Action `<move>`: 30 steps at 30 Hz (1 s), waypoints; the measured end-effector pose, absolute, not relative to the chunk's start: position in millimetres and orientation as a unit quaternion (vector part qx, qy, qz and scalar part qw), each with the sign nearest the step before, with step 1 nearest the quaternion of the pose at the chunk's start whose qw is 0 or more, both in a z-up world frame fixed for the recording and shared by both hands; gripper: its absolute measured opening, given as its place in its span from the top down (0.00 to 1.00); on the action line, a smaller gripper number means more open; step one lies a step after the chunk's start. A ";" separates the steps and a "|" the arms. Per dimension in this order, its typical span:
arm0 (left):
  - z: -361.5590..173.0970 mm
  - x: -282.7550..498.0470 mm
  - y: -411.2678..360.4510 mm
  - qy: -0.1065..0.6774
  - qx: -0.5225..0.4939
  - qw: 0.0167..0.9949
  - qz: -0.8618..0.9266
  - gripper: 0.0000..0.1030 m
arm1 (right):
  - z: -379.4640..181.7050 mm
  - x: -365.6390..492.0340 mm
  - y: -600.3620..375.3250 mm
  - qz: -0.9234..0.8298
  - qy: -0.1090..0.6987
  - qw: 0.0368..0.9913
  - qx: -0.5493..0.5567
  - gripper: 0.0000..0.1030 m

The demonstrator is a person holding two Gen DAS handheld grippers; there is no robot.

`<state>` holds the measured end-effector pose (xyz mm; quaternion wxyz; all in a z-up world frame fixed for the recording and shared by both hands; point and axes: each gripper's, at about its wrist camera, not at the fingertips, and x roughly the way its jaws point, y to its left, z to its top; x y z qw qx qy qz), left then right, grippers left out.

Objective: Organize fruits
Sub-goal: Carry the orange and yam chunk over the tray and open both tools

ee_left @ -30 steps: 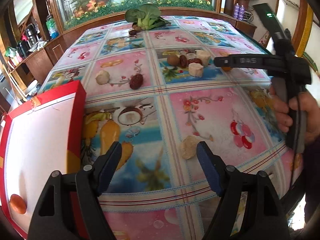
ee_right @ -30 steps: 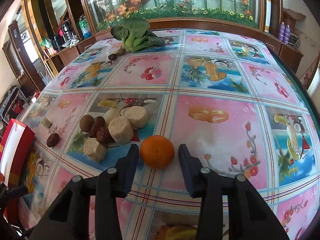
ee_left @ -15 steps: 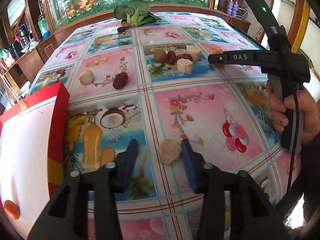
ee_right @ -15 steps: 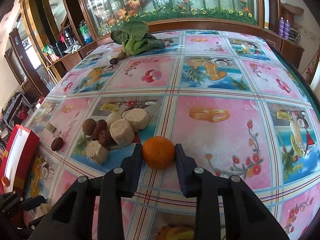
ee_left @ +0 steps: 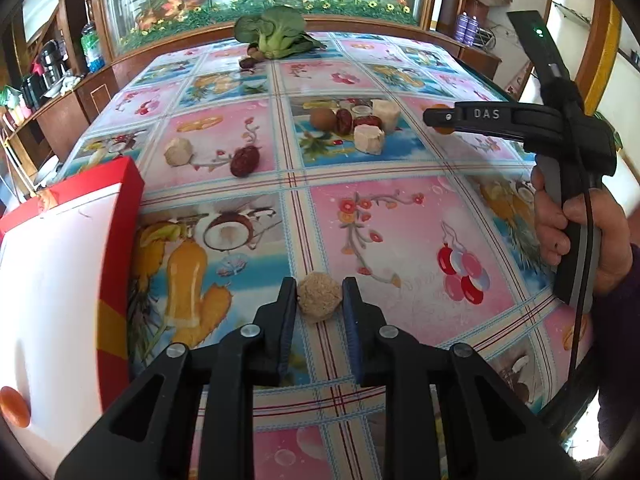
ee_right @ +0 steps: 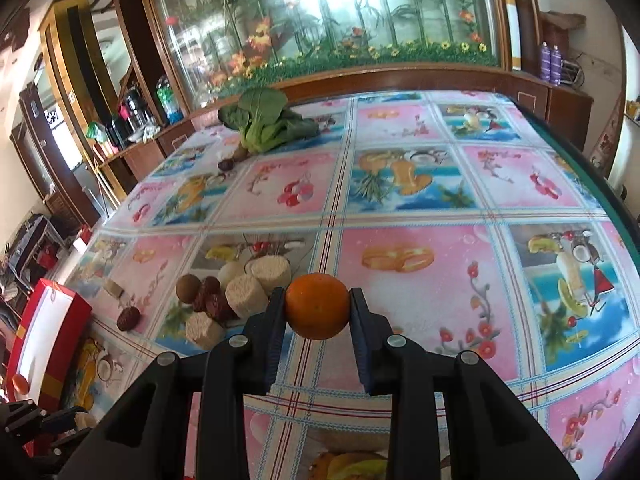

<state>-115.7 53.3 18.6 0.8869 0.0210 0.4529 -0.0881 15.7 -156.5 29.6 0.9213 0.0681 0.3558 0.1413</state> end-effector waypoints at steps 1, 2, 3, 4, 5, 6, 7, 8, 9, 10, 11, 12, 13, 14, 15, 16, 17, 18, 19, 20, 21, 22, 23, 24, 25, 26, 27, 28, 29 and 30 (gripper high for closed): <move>20.9 -116.7 54.3 0.450 0.020 0.889 -0.085 0.76 | 30.8 16.1 -156.9 0.141 0.353 0.922 0.070 0.71; 25.1 -118.4 55.9 0.446 0.018 0.891 -0.082 0.76 | 31.5 16.0 -158.1 0.139 0.350 0.923 0.073 0.71; 27.7 -119.4 56.5 0.443 0.017 0.893 -0.081 0.76 | 31.9 15.6 -158.6 0.138 0.349 0.924 0.074 0.71; 32.9 -121.4 57.9 0.436 0.016 0.896 -0.079 0.76 | 32.3 15.8 -158.9 0.138 0.348 0.924 0.076 0.71; 38.7 -124.3 59.6 0.428 0.014 0.901 -0.076 0.76 | 32.2 15.5 -159.4 0.138 0.348 0.924 0.079 0.71; 45.2 -127.5 62.2 0.419 0.012 0.905 -0.073 0.76 | 32.0 14.9 -160.1 0.138 0.347 0.924 0.082 0.71; 50.2 -129.7 65.1 0.412 0.010 0.909 -0.071 0.76 | 32.2 13.9 -160.4 0.138 0.346 0.924 0.084 0.71; 56.4 -132.4 68.6 0.403 0.008 0.913 -0.067 0.76 | 33.1 13.0 -160.8 0.138 0.343 0.925 0.087 0.71; 62.0 -134.8 73.0 0.395 0.006 0.917 -0.062 0.76 | 33.8 11.9 -161.2 0.139 0.341 0.926 0.088 0.71; 66.5 -137.3 77.2 0.389 0.005 0.920 -0.056 0.76 | 35.6 10.0 -160.8 0.139 0.335 0.928 0.089 0.71; 70.9 -139.7 82.4 0.383 0.002 0.922 -0.050 0.76 | 37.0 8.1 -159.9 0.138 0.329 0.930 0.088 0.71; 74.1 -142.1 87.3 0.378 -0.002 0.925 -0.046 0.76 | 37.7 6.4 -158.7 0.138 0.326 0.931 0.086 0.71; 77.3 -143.5 92.2 0.374 -0.005 0.927 -0.041 0.76 | 39.0 4.7 -157.0 0.139 0.323 0.932 0.087 0.71; 80.0 -145.9 97.5 0.370 -0.008 0.928 -0.035 0.76 | 40.2 2.8 -154.4 0.143 0.324 0.931 0.091 0.71; 82.3 -148.4 103.3 0.366 -0.012 0.930 -0.029 0.76 | 40.8 0.6 -151.9 0.148 0.325 0.929 0.096 0.71; 83.9 -150.4 108.4 0.364 -0.015 0.931 -0.024 0.76 | 42.7 -2.7 -146.2 0.160 0.326 0.926 0.106 0.71; 85.2 -152.0 115.0 0.361 -0.018 0.932 -0.017 0.76 | 44.3 -6.3 -140.0 0.172 0.327 0.923 0.111 0.71; 85.5 -153.4 119.7 0.359 -0.020 0.933 -0.012 0.76 | 45.7 -10.4 -132.5 0.183 0.326 0.920 0.115 0.71; 86.1 -154.6 124.9 0.358 -0.023 0.933 -0.007 0.76 | 46.7 -15.0 -122.5 0.197 0.327 0.917 0.119 0.71; 86.0 -155.9 132.4 0.358 -0.029 0.933 -0.001 0.76 | 47.1 -20.3 -108.6 0.214 0.329 0.912 0.121 0.71; 85.6 -156.5 137.3 0.358 -0.032 0.933 0.004 0.76 | 47.0 -24.3 -97.0 0.227 0.332 0.908 0.122 0.71; 85.6 -157.9 144.4 0.356 -0.036 0.934 0.011 0.76 | 46.7 -28.8 -82.0 0.244 0.334 0.902 0.121 0.71; 86.1 -160.0 150.5 0.354 -0.039 0.934 0.016 0.76 | 46.9 -33.8 -61.3 0.265 0.338 0.896 0.117 0.71; 86.1 -161.7 158.0 0.353 -0.043 0.934 0.023 0.76 | 47.3 -36.6 -49.9 0.277 0.340 0.892 0.114 0.71; 85.5 -162.8 164.8 0.353 -0.047 0.934 0.030 0.76 | 47.7 -40.6 -29.3 0.298 0.344 0.884 0.106 0.71; 84.9 -164.6 172.3 0.353 -0.052 0.934 0.038 0.76 | 47.9 -43.1 -13.4 0.313 0.348 0.878 0.102 0.71; 84.3 -167.1 180.5 0.351 -0.056 0.933 0.046 0.76 | 47.8 -44.9 1.9 0.326 0.352 0.872 0.098 0.71; 84.0 -168.9 185.8 0.350 -0.058 0.933 0.051 0.76 | 47.2 -46.5 16.7 0.338 0.358 0.866 0.092 0.71; 83.5 -171.1 191.7 0.349 -0.060 0.933 0.057 0.76 | 46.1 -48.4 28.0 0.345 0.361 0.862 0.087 0.71; 82.9 -173.3 198.8 0.349 -0.063 0.933 0.064 0.76 | 45.7 -49.9 38.6 0.350 0.365 0.859 0.080 0.71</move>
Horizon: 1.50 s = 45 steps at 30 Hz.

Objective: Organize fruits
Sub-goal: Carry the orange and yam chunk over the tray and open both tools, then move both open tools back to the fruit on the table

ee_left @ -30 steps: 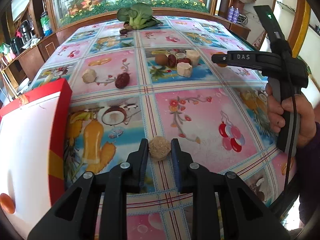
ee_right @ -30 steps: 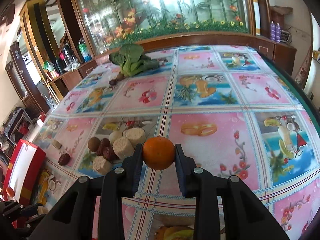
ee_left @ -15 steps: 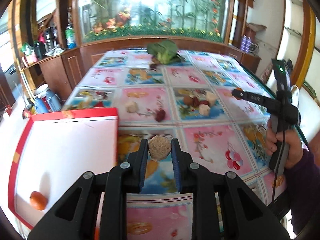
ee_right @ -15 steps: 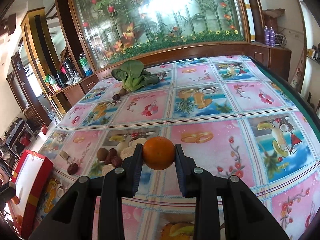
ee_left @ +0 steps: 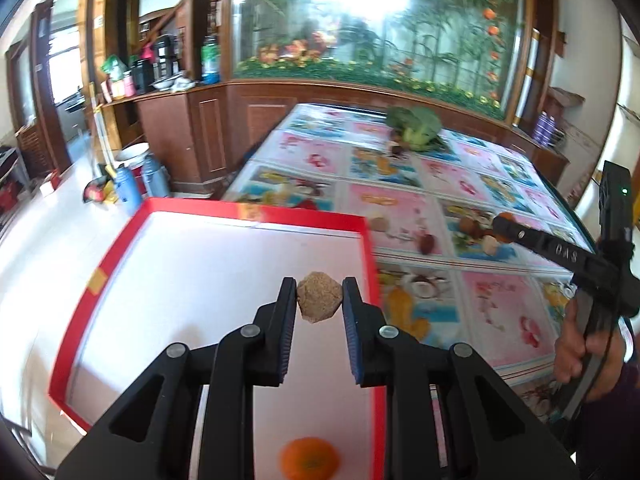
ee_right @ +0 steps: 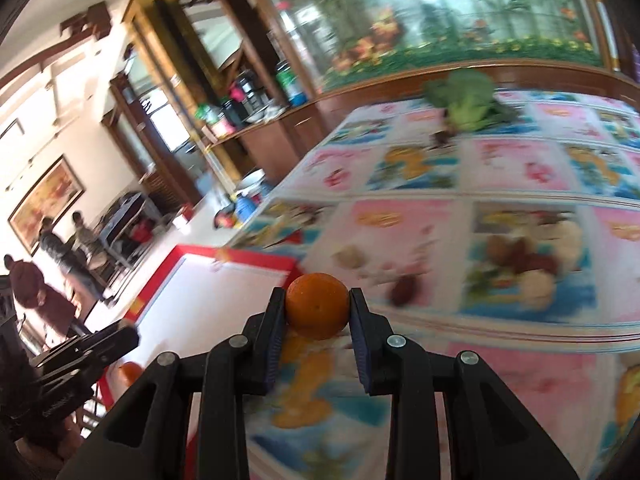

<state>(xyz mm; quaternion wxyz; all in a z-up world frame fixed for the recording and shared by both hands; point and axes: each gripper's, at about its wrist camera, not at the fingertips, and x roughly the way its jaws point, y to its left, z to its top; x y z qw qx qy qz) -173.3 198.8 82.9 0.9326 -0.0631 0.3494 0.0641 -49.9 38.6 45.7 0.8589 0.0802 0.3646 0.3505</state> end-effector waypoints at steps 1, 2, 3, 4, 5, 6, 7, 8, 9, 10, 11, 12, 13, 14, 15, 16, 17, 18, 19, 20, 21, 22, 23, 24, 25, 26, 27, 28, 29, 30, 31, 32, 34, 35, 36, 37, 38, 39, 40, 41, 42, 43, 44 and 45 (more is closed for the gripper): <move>82.0 -174.8 205.1 0.350 -0.066 0.932 0.070 0.76 | 45.2 -52.5 53.7 0.362 0.370 0.853 0.071 0.71; 80.8 -176.7 211.3 0.350 -0.069 0.931 0.077 0.76 | 44.7 -54.9 60.9 0.369 0.372 0.849 0.067 0.71; 79.1 -178.6 218.2 0.350 -0.071 0.930 0.084 0.76 | 43.7 -57.8 67.1 0.373 0.374 0.847 0.063 0.71; 78.0 -180.4 222.1 0.350 -0.072 0.930 0.088 0.76 | 42.8 -62.3 73.9 0.378 0.376 0.844 0.058 0.71; 76.0 -181.6 227.4 0.351 -0.073 0.928 0.096 0.76 | 42.1 -65.8 83.3 0.385 0.378 0.841 0.048 0.71; 73.4 -182.0 231.7 0.354 -0.072 0.927 0.102 0.76 | 40.8 -70.2 87.5 0.389 0.379 0.839 0.043 0.71; 70.7 -182.9 235.8 0.356 -0.070 0.926 0.107 0.76 | 39.6 -72.7 90.6 0.392 0.380 0.837 0.039 0.71; 68.4 -183.3 239.1 0.359 -0.071 0.924 0.110 0.76 | 37.9 -75.9 95.4 0.397 0.384 0.833 0.035 0.71; 65.4 -184.3 242.6 0.361 -0.074 0.923 0.112 0.76 | 37.0 -78.8 98.1 0.400 0.386 0.831 0.032 0.71; 62.7 -185.5 245.9 0.364 -0.076 0.922 0.112 0.76 | 34.3 -81.4 102.2 0.402 0.388 0.829 0.027 0.71; 60.1 -185.9 248.3 0.366 -0.077 0.920 0.113 0.76 | 32.1 -83.1 105.3 0.403 0.390 0.828 0.021 0.71; 58.3 -186.5 250.9 0.369 -0.077 0.919 0.114 0.76 | 29.5 -84.1 108.5 0.403 0.394 0.826 0.015 0.71; 56.9 -186.9 252.6 0.370 -0.077 0.919 0.114 0.76 | 26.4 -85.0 112.7 0.402 0.396 0.825 0.010 0.71; 54.7 -187.0 254.0 0.372 -0.077 0.918 0.113 0.76 | 24.5 -86.6 114.5 0.402 0.398 0.825 0.005 0.71; 53.9 -187.0 255.3 0.373 -0.077 0.918 0.113 0.76 | 23.8 -87.8 115.9 0.401 0.400 0.824 0.002 0.71; 52.7 -187.4 256.7 0.375 -0.076 0.917 0.113 0.76 | 22.6 -88.7 119.1 0.400 0.400 0.825 -0.008 0.70; 51.4 -187.6 257.3 0.377 -0.074 0.916 0.115 0.76 | 23.4 -91.2 121.1 0.399 0.396 0.827 -0.021 0.70; 50.2 -187.4 257.7 0.378 -0.072 0.916 0.116 0.76 | 24.8 -93.2 122.1 0.399 0.394 0.828 -0.025 0.69; 49.8 -187.1 258.1 0.379 -0.070 0.915 0.117 0.76 | 25.4 -93.6 122.3 0.402 0.396 0.825 -0.025 0.69; 47.7 -186.9 259.0 0.382 -0.069 0.914 0.121 0.76 | 24.9 -93.2 122.3 0.405 0.402 0.821 -0.025 0.69; 47.0 -187.0 259.9 0.384 -0.069 0.912 0.124 0.76 | 24.4 -93.9 122.7 0.409 0.406 0.817 -0.024 0.66; 45.9 -186.8 260.2 0.386 -0.069 0.911 0.129 0.76 | 24.7 -93.3 121.8 0.412 0.408 0.815 -0.024 0.60; 45.1 -187.0 260.4 0.387 -0.066 0.910 0.133 0.76 | 25.6 -92.5 118.8 0.414 0.410 0.812 -0.022 0.56; 44.6 -187.0 260.1 0.387 -0.061 0.910 0.136 0.76 | 26.1 -92.8 117.1 0.419 0.410 0.810 -0.018 0.53; 44.1 -187.0 260.1 0.389 -0.058 0.909 0.140 0.75 | 28.9 -93.1 112.0 0.425 0.409 0.807 -0.011 0.53; 44.1 -186.6 260.7 0.390 -0.056 0.908 0.142 0.72 | 31.2 -92.2 108.2 0.423 0.407 0.809 -0.009 0.52; 44.7 -187.2 261.2 0.389 -0.055 0.908 0.145 0.66 | 33.7 -90.7 103.5 0.419 0.403 0.814 -0.005 0.48; 45.7 -188.2 261.5 0.385 -0.053 0.909 0.150 0.63 | 37.6 -87.3 93.9 0.413 0.395 0.820 0.007 0.47; 47.1 -189.1 261.8 0.382 -0.048 0.909 0.157 0.56 | 38.8 -84.1 88.7 0.407 0.393 0.824 0.013 0.46; 48.6 -189.8 262.5 0.379 -0.044 0.910 0.164 0.48 | 39.7 -79.2 81.8 0.390 0.394 0.832 0.017 0.43; 50.3 -191.2 263.6 0.374 -0.043 0.911 0.170 0.45 | 39.1 -75.6 78.5 0.380 0.395 0.836 0.020 0.42; 52.1 -192.9 265.0 0.368 -0.041 0.912 0.176 0.42 | 37.0 -70.1 72.4 0.369 0.399 0.839 0.029 0.42; 54.5 -195.0 267.4 0.362 -0.038 0.912 0.186 0.41 | 31.9 -62.1 60.7 0.358 0.411 0.837 0.050 0.42; 55.5 -196.1 267.9 0.360 -0.040 0.913 0.186 0.41 | 30.3 -59.4 54.6 0.350 0.412 0.840 0.058 0.42; 56.6 -197.0 267.9 0.358 -0.043 0.915 0.182 0.40 | 30.0 -58.3 49.5 0.343 0.410 0.843 0.060 0.42; 57.7 -197.9 266.7 0.356 -0.046 0.916 0.178 0.40 | 30.5 -56.6 44.0 0.333 0.405 0.849 0.060 0.42; 59.9 -198.5 262.5 0.354 -0.046 0.919 0.168 0.40 | 32.0 -55.5 36.8 0.322 0.398 0.857 0.058 0.42; 61.0 -198.4 258.2 0.353 -0.045 0.921 0.157 0.40 | 33.4 -54.2 31.0 0.314 0.393 0.862 0.057 0.42; 62.1 -198.0 251.9 0.353 -0.043 0.923 0.143 0.39 | 36.0 -52.9 19.7 0.303 0.384 0.870 0.062 0.42; 63.1 -197.9 243.6 0.353 -0.039 0.926 0.126 0.38 | 37.7 -51.7 11.2 0.297 0.379 0.874 0.067 0.42; 63.4 -197.4 233.7 0.354 -0.032 0.929 0.108 0.37 | 38.8 -50.8 2.8 0.290 0.373 0.878 0.071 0.42; 63.4 -196.3 223.8 0.356 -0.025 0.930 0.089 0.36 | 40.3 -48.4 -7.2 0.279 0.367 0.884 0.074 0.42; 63.0 -194.9 211.7 0.359 -0.019 0.931 0.063 0.36 | 41.5 -45.5 -22.5 0.263 0.363 0.890 0.081 0.42; 63.1 -194.1 202.8 0.360 -0.016 0.932 0.048 0.36 | 41.6 -42.5 -34.7 0.250 0.360 0.894 0.087 0.42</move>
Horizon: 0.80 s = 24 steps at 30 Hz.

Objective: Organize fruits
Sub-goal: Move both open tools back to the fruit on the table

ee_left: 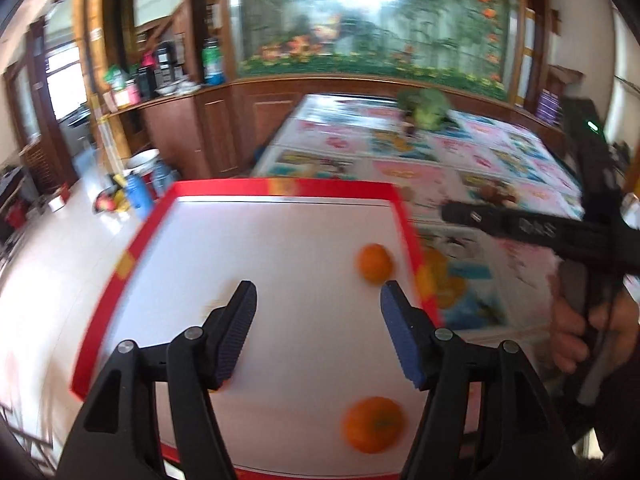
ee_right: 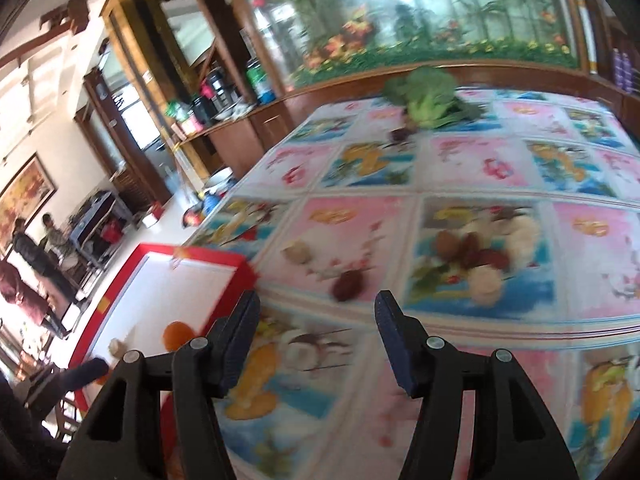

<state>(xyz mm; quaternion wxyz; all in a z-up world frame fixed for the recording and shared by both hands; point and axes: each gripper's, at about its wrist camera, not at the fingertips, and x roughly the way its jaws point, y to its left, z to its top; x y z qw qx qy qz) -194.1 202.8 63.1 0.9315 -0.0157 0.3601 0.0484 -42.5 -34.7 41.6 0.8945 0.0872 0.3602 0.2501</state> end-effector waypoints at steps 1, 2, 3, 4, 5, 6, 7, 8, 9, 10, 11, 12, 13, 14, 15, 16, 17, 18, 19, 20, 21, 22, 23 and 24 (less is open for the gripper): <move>62.4 -193.4 193.4 0.362 -0.011 0.931 0.032 0.36 | 41.8 -39.7 -44.0 0.242 0.359 0.897 0.092 0.42; 61.0 -191.6 182.2 0.367 -0.005 0.930 0.010 0.36 | 41.6 -36.7 -58.7 0.226 0.357 0.901 0.101 0.42; 59.7 -190.2 175.4 0.371 -0.003 0.929 -0.002 0.36 | 40.7 -33.7 -72.9 0.210 0.356 0.904 0.106 0.42; 58.8 -189.3 170.2 0.375 -0.001 0.927 -0.008 0.36 | 41.2 -31.0 -80.8 0.202 0.357 0.906 0.107 0.42; 57.8 -187.9 165.2 0.378 -0.001 0.926 -0.012 0.36 | 39.6 -28.5 -92.0 0.190 0.359 0.908 0.106 0.42; 57.9 -186.9 160.7 0.379 0.001 0.925 -0.017 0.36 | 37.7 -26.3 -101.4 0.182 0.362 0.909 0.103 0.42; 58.6 -185.9 157.1 0.380 0.002 0.925 -0.020 0.36 | 36.6 -25.2 -106.4 0.177 0.363 0.909 0.101 0.42; 59.8 -184.2 153.9 0.379 0.004 0.925 -0.022 0.36 | 34.4 -23.4 -114.4 0.168 0.365 0.910 0.098 0.42; 61.8 -182.8 151.7 0.378 0.006 0.926 -0.024 0.36 | 32.4 -21.0 -118.1 0.162 0.370 0.910 0.094 0.42; 63.2 -181.2 149.9 0.376 0.007 0.926 -0.026 0.36 | 29.2 -17.8 -120.8 0.158 0.380 0.907 0.090 0.42; 64.9 -178.4 147.8 0.377 0.006 0.926 -0.028 0.36 | 27.3 -15.2 -120.5 0.160 0.387 0.904 0.089 0.42; 66.4 -175.0 145.7 0.378 0.005 0.925 -0.030 0.36 | 25.4 -13.0 -117.9 0.166 0.393 0.900 0.085 0.44; 67.0 -171.8 144.5 0.379 0.004 0.925 -0.031 0.36 | 25.1 -12.4 -115.5 0.172 0.396 0.898 0.078 0.47; 68.0 -166.8 141.2 0.379 0.005 0.925 -0.034 0.36 | 25.3 -13.1 -111.7 0.180 0.396 0.898 0.071 0.48; 68.0 -162.7 138.8 0.380 0.007 0.924 -0.037 0.36 | 24.4 -14.1 -110.6 0.187 0.395 0.897 0.066 0.48; 67.6 -155.7 134.4 0.383 0.010 0.923 -0.037 0.36 | 24.5 -13.9 -104.8 0.197 0.395 0.896 0.056 0.48; 66.8 -150.2 131.4 0.385 0.013 0.922 -0.038 0.36 | 24.0 -13.2 -98.0 0.206 0.396 0.894 0.044 0.48; 65.5 -143.8 127.4 0.387 0.016 0.921 -0.041 0.36 | 22.9 -12.8 -93.2 0.208 0.397 0.893 0.034 0.48; 64.0 -137.2 123.9 0.390 0.018 0.920 -0.043 0.36 | 20.6 -10.3 -86.7 0.214 0.400 0.891 0.022 0.51; 62.1 -129.5 119.9 0.395 0.022 0.917 -0.041 0.36 | 18.9 -8.1 -82.4 0.219 0.404 0.888 0.015 0.52; 60.4 -123.0 116.5 0.398 0.025 0.916 -0.040 0.36 | 17.1 -6.3 -79.9 0.221 0.407 0.886 0.012 0.55; 59.2 -117.9 113.2 0.400 0.027 0.915 -0.042 0.36 | 15.5 -4.2 -76.4 0.222 0.408 0.886 0.006 0.57; 57.6 -110.8 109.4 0.404 0.031 0.913 -0.041 0.36 | 13.9 -1.1 -72.1 0.222 0.410 0.885 -0.002 0.58; 56.2 -106.2 107.2 0.407 0.034 0.912 -0.039 0.36 | 11.4 1.8 -68.6 0.221 0.413 0.884 -0.009 0.61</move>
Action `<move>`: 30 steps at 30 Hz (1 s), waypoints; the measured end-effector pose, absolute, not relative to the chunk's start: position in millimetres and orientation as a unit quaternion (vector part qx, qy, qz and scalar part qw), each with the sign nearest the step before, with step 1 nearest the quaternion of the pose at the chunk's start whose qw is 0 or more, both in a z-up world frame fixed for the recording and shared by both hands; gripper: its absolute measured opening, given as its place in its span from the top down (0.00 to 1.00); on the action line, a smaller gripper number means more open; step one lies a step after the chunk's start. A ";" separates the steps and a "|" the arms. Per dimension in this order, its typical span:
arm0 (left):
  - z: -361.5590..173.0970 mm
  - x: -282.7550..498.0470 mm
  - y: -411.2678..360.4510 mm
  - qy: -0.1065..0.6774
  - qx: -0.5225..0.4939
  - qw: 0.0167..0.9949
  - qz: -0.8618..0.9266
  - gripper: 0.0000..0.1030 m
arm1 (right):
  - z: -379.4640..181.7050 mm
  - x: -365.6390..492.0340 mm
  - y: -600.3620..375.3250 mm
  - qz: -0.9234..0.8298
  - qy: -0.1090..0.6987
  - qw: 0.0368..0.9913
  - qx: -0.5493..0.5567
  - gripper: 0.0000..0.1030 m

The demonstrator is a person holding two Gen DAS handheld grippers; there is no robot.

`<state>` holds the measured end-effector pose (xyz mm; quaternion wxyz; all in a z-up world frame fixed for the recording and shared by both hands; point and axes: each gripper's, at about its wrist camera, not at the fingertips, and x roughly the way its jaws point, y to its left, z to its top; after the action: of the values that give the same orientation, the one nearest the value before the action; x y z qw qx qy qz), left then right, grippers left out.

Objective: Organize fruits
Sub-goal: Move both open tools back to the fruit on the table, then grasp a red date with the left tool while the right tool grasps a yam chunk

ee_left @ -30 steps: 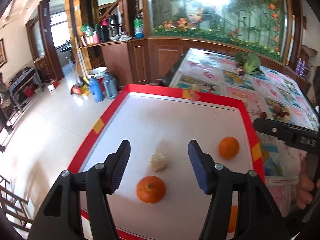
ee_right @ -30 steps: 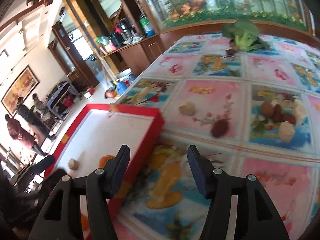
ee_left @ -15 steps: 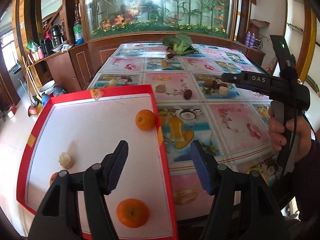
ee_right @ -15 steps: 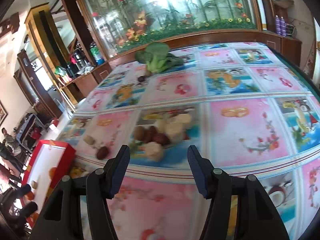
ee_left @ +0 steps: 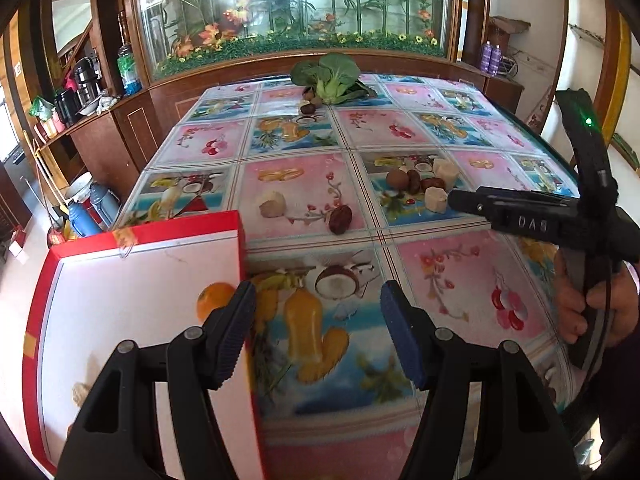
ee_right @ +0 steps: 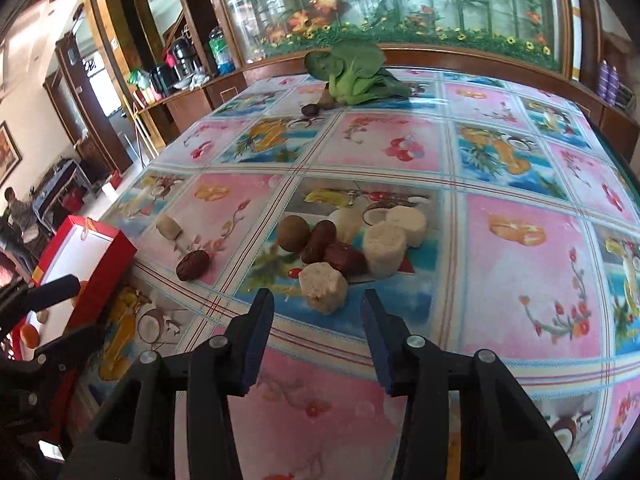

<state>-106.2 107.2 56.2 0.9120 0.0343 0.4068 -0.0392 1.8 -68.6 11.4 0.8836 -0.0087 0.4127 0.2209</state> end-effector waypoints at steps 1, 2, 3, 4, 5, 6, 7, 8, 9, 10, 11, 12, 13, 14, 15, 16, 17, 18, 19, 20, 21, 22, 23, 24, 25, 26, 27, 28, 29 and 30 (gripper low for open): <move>55.2 -101.6 105.0 0.408 0.037 0.911 -0.037 0.36 | 8.1 4.4 -66.1 0.219 0.418 0.882 -0.012 0.65; 54.1 -96.4 103.2 0.410 0.040 0.910 -0.036 0.36 | 7.1 5.8 -65.0 0.218 0.418 0.882 -0.013 0.67; 52.3 -91.9 102.8 0.415 0.044 0.908 -0.031 0.36 | 7.2 6.1 -64.8 0.218 0.415 0.883 -0.015 0.70; 51.2 -86.7 102.8 0.420 0.044 0.906 -0.027 0.36 | 6.6 6.8 -64.7 0.219 0.417 0.882 -0.014 0.76; 50.6 -80.9 102.9 0.424 0.043 0.904 -0.027 0.36 | 6.2 7.1 -66.1 0.221 0.417 0.881 -0.012 0.76; 49.7 -77.2 103.6 0.426 0.042 0.903 -0.027 0.36 | 6.1 8.5 -65.6 0.220 0.418 0.881 -0.011 0.76; 48.5 -71.2 104.0 0.430 0.043 0.902 -0.021 0.36 | 6.2 8.4 -66.5 0.219 0.418 0.881 -0.010 0.76; 47.0 -65.8 104.0 0.434 0.044 0.900 -0.017 0.36 | 6.2 8.0 -68.6 0.218 0.419 0.881 -0.008 0.76; 45.9 -62.1 104.2 0.436 0.044 0.898 -0.017 0.36 | 6.6 7.7 -70.0 0.218 0.420 0.881 -0.006 0.76; 44.5 -57.0 104.3 0.441 0.042 0.897 -0.018 0.36 | 7.0 7.4 -72.3 0.218 0.422 0.880 -0.002 0.76; 42.6 -51.7 103.6 0.446 0.040 0.894 -0.020 0.36 | 7.6 7.9 -73.7 0.216 0.423 0.880 0.001 0.76; 40.8 -46.4 102.2 0.452 0.038 0.891 -0.025 0.36 | 7.9 8.2 -75.6 0.214 0.425 0.879 0.004 0.76; 39.5 -42.2 100.2 0.455 0.036 0.889 -0.030 0.36 | 8.0 9.0 -77.5 0.213 0.427 0.879 0.007 0.76; 38.0 -37.3 97.5 0.459 0.036 0.887 -0.034 0.37 | 8.2 9.5 -79.5 0.212 0.430 0.877 0.012 0.76; 36.2 -32.1 94.7 0.462 0.037 0.885 -0.036 0.42 | 8.7 9.5 -80.1 0.212 0.432 0.877 0.014 0.76; 33.9 -28.3 92.9 0.466 0.039 0.883 -0.036 0.45 | 8.9 9.3 -81.4 0.211 0.434 0.876 0.018 0.76; 31.1 -24.5 91.5 0.472 0.038 0.880 -0.039 0.52 | 8.9 9.3 -82.2 0.210 0.436 0.875 0.019 0.76; 27.7 -20.1 90.4 0.479 0.034 0.876 -0.045 0.56 | 8.8 9.2 -83.0 0.210 0.437 0.875 0.021 0.76; 25.0 -16.5 90.0 0.484 0.032 0.873 -0.046 0.58 | 8.9 9.3 -83.7 0.209 0.438 0.874 0.023 0.76; 21.4 -13.0 89.4 0.490 0.031 0.870 -0.043 0.59 | 8.9 9.2 -84.6 0.208 0.439 0.874 0.026 0.76; 19.6 -10.8 88.1 0.492 0.031 0.869 -0.043 0.60 | 9.0 9.4 -85.2 0.208 0.440 0.873 0.027 0.76; 17.5 -8.7 86.9 0.495 0.030 0.867 -0.046 0.60 | 9.0 9.7 -85.9 0.208 0.441 0.873 0.028 0.76; 15.8 -6.8 86.2 0.497 0.028 0.866 -0.047 0.62 | 9.0 9.8 -86.6 0.208 0.442 0.872 0.030 0.76; 14.9 -4.7 85.0 0.498 0.027 0.865 -0.047 0.62 | 8.9 9.9 -86.9 0.207 0.443 0.872 0.032 0.76; 15.2 -3.3 83.7 0.497 0.027 0.866 -0.048 0.63 | 9.0 9.9 -87.5 0.207 0.443 0.871 0.033 0.76; 15.0 -1.8 82.4 0.497 0.027 0.866 -0.051 0.65 | 9.0 10.1 -88.0 0.207 0.444 0.871 0.034 0.76; 15.2 -0.3 82.2 0.497 0.024 0.866 -0.052 0.68 | 9.1 10.1 -88.4 0.207 0.444 0.871 0.035 0.76; 15.2 0.5 81.8 0.497 0.024 0.866 -0.051 0.69 | 9.2 10.1 -88.7 0.206 0.443 0.872 0.035 0.76; 15.3 0.6 80.8 0.496 0.025 0.866 -0.052 0.72 | 9.5 9.7 -88.9 0.205 0.442 0.872 0.035 0.76; 15.2 0.9 80.1 0.495 0.026 0.867 -0.053 0.75 | 10.1 9.3 -89.1 0.206 0.440 0.873 0.037 0.76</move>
<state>0.9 80.1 15.2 0.8667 0.0258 0.4953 -0.0533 9.3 -89.1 10.1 0.8730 0.0369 0.4405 0.2061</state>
